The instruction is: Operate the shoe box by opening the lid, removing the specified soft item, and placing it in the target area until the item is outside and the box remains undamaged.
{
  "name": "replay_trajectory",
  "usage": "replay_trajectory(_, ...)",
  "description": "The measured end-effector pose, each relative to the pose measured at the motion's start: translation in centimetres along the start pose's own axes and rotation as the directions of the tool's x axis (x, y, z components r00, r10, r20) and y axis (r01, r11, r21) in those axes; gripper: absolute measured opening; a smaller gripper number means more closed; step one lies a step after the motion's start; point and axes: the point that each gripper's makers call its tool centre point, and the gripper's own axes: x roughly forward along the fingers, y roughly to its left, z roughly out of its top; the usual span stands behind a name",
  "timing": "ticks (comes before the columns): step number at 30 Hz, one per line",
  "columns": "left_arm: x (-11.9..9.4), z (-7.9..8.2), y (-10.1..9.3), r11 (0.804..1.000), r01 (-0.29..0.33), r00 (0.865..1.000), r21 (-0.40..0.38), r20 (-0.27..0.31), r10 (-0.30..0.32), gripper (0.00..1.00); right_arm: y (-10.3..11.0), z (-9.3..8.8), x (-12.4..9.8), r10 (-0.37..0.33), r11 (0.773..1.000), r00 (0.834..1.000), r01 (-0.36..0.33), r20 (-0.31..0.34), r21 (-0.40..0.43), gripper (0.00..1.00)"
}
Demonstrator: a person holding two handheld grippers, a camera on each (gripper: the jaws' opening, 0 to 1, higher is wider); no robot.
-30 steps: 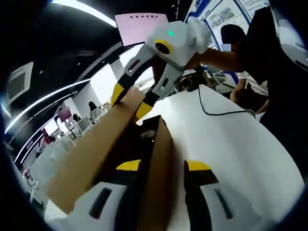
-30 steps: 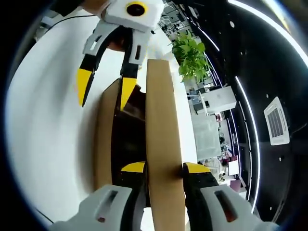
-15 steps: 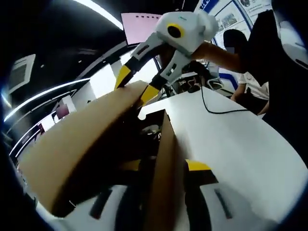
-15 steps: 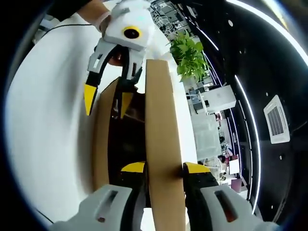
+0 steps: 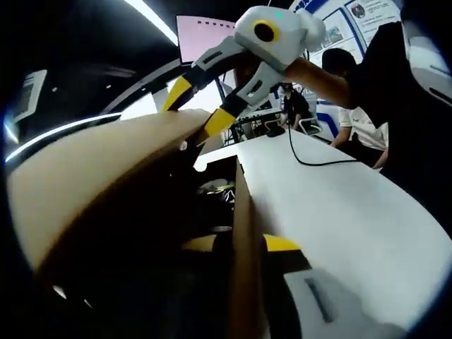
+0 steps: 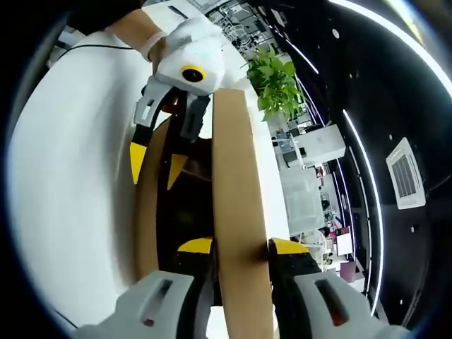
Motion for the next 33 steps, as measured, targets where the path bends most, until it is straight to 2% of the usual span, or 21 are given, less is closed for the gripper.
replay_trajectory(7,0.1,0.13,-0.18,1.0,0.017,1.0,-0.011,0.02,-0.016,0.1,-0.17,0.02,0.06,-0.009,1.0,1.0,0.009,-0.001,0.001,0.29)
replay_trajectory(14,0.05,0.06,0.1,1.0,0.016,1.0,-0.011,0.002,-0.016,0.04,-0.33,0.06,0.05,-0.028,1.0,1.0,0.028,-0.004,-0.002,0.28)
replay_trajectory(33,0.14,-0.44,0.1,1.0,0.007,1.0,-0.022,-0.02,-0.007,0.05,-0.68,0.0,0.24,-0.041,0.999,0.999,0.04,-0.026,-0.018,0.28)
